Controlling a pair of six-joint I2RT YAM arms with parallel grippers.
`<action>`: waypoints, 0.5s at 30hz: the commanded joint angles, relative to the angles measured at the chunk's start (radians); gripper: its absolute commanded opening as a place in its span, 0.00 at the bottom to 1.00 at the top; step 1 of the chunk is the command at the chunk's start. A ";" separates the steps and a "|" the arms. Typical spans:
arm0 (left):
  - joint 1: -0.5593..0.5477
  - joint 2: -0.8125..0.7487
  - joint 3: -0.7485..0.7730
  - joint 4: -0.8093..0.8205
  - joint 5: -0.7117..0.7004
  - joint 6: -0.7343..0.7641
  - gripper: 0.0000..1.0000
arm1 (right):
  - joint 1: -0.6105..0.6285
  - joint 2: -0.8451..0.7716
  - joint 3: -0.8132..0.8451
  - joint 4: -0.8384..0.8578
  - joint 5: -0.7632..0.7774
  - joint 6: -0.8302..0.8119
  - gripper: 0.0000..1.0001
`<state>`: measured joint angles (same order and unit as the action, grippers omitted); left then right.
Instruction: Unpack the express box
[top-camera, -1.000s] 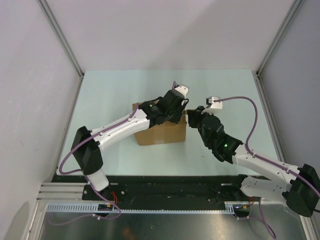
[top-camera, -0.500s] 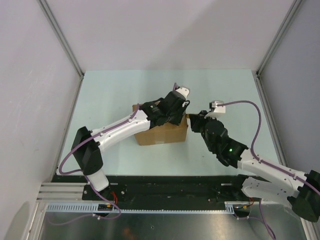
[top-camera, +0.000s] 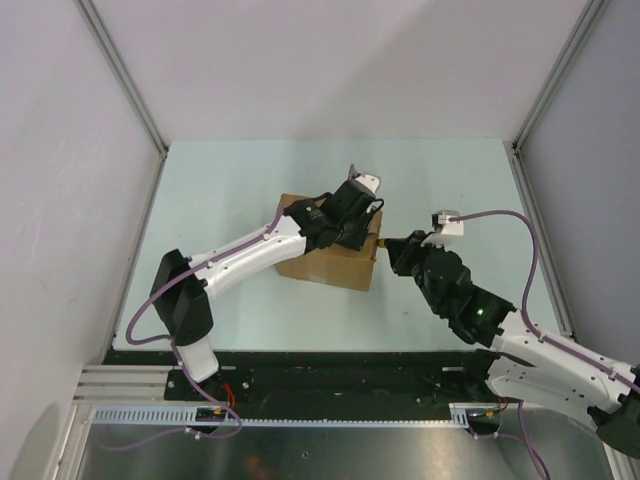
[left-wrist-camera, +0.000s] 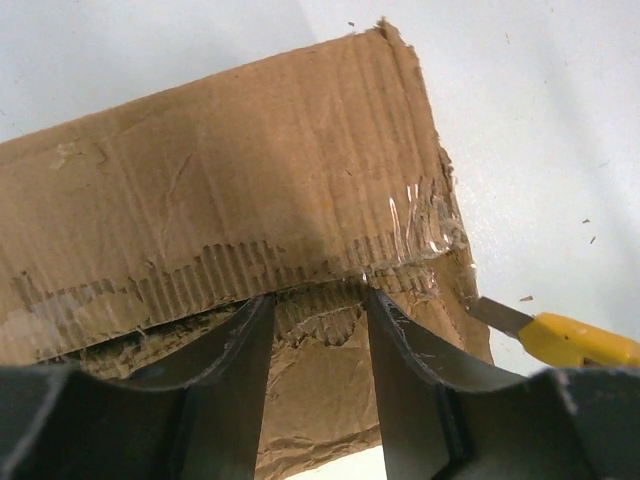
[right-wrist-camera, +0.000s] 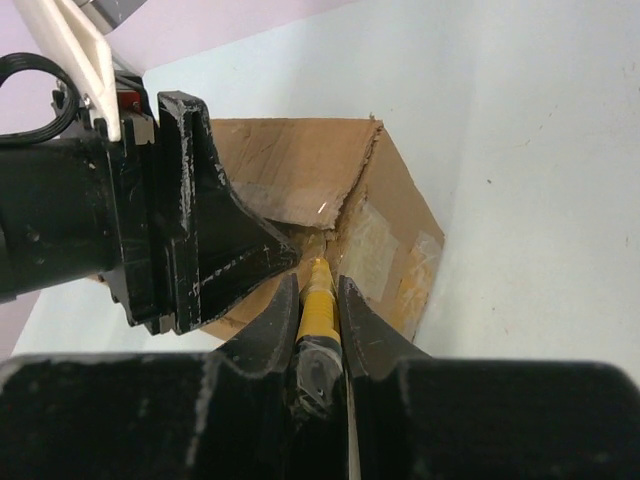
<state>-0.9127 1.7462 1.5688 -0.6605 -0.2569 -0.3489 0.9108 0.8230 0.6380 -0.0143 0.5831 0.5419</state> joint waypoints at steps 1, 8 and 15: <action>0.020 0.042 0.039 -0.051 -0.033 -0.021 0.47 | 0.020 -0.062 -0.011 -0.082 -0.095 0.055 0.00; 0.020 0.001 0.083 -0.053 0.021 -0.013 0.50 | 0.016 -0.142 -0.001 -0.070 0.006 0.017 0.00; 0.020 -0.080 0.129 -0.053 0.064 -0.012 0.55 | -0.055 -0.071 0.078 -0.019 0.049 -0.034 0.00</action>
<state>-0.8982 1.7523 1.6360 -0.7044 -0.2249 -0.3565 0.8959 0.7181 0.6361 -0.0856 0.5804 0.5472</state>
